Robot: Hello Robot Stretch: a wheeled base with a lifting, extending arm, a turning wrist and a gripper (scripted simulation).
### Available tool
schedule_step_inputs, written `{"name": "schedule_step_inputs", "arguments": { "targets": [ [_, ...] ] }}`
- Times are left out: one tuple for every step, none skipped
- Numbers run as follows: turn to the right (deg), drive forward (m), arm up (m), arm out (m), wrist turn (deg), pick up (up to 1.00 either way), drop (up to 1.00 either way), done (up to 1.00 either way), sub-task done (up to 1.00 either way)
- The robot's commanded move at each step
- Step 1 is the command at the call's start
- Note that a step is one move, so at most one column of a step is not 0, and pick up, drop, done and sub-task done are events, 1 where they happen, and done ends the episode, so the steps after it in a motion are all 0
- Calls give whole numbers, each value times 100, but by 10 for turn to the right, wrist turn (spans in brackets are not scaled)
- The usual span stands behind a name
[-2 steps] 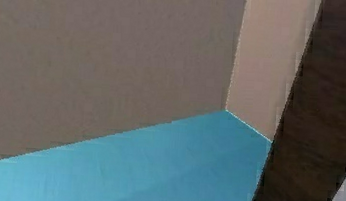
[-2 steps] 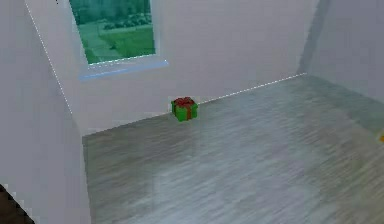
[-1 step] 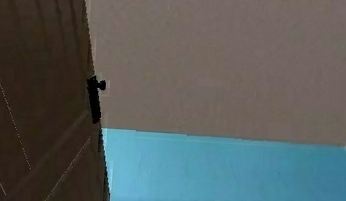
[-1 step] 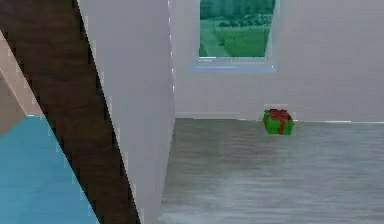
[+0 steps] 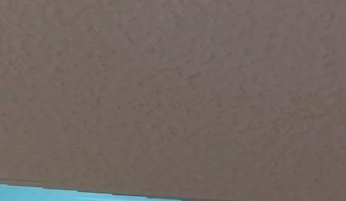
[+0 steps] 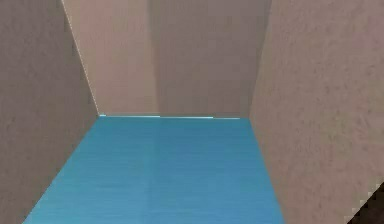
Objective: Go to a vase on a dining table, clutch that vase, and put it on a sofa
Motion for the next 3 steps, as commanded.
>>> {"name": "schedule_step_inputs", "arguments": {
  "targets": [
    [-60,0,0,0,0,0,0,0,0],
    [0,30,0,0,0,0,0,0,0],
    [-210,0,0,0,0,0,0,0,0]
  ]
}}
